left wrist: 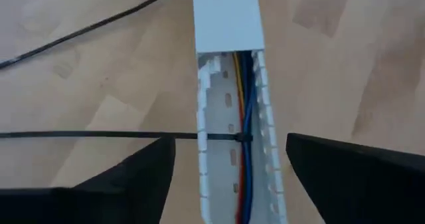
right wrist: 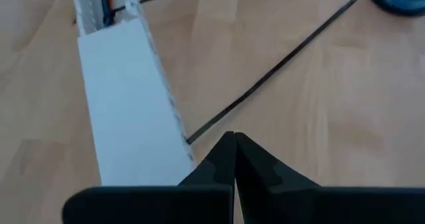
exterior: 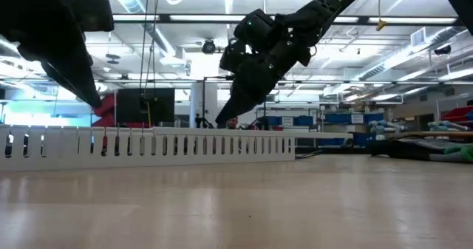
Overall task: Ziptie cables
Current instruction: Close the white cable duct
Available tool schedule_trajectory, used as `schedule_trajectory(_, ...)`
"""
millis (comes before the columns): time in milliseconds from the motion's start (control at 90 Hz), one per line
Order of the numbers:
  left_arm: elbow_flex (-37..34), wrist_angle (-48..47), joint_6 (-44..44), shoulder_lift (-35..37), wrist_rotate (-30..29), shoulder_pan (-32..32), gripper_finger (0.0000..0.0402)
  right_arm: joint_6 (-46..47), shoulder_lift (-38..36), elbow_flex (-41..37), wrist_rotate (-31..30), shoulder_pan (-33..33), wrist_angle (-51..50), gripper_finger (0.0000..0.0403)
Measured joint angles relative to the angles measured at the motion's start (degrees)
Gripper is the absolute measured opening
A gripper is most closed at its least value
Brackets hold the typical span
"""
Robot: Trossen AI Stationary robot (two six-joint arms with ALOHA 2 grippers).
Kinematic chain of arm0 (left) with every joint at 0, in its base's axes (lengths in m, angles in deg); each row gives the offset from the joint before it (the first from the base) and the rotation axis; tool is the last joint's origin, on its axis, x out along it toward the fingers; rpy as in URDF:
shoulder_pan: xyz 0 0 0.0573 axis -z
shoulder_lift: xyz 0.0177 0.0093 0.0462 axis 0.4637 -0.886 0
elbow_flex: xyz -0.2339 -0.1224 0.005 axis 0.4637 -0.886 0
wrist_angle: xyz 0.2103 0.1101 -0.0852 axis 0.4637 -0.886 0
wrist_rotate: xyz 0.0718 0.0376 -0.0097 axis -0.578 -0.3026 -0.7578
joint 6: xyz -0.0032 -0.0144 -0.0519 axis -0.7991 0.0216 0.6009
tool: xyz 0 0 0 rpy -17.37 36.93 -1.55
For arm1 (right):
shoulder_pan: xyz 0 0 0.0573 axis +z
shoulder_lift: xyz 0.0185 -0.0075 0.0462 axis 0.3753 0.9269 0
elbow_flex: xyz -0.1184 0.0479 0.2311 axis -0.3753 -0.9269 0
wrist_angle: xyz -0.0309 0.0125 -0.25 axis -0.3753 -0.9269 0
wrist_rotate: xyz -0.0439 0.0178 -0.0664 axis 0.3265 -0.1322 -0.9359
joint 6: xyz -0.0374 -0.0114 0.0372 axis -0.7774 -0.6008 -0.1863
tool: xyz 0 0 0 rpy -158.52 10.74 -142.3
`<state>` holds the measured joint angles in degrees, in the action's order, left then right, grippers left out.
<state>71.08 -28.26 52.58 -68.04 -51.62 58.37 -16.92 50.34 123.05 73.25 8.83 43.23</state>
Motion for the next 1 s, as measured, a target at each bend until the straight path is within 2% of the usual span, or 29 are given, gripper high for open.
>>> schedule_trajectory(300,-0.02,0.27,-0.39,-5.21,2.2,0.0,0.0343,0.5,0.0,-0.07,0.02,0.0,2.19,0.0)
schedule_trajectory(489,-0.02,1.43,-1.98,-7.0,3.32,0.0,0.0344,0.9,0.0,-0.07,0.22,0.09,2.72,0.0)
schedule_trajectory(711,-0.02,1.54,-1.55,-8.69,4.17,-0.04,0.0344,1.08,0.0,-0.07,4.18,0.09,5.06,0.0)
schedule_trajectory(1000,0.0,1.89,-2.45,-13.37,5.0,-0.04,0.0344,2.48,0.0,-0.07,4.54,0.55,5.41,0.0)
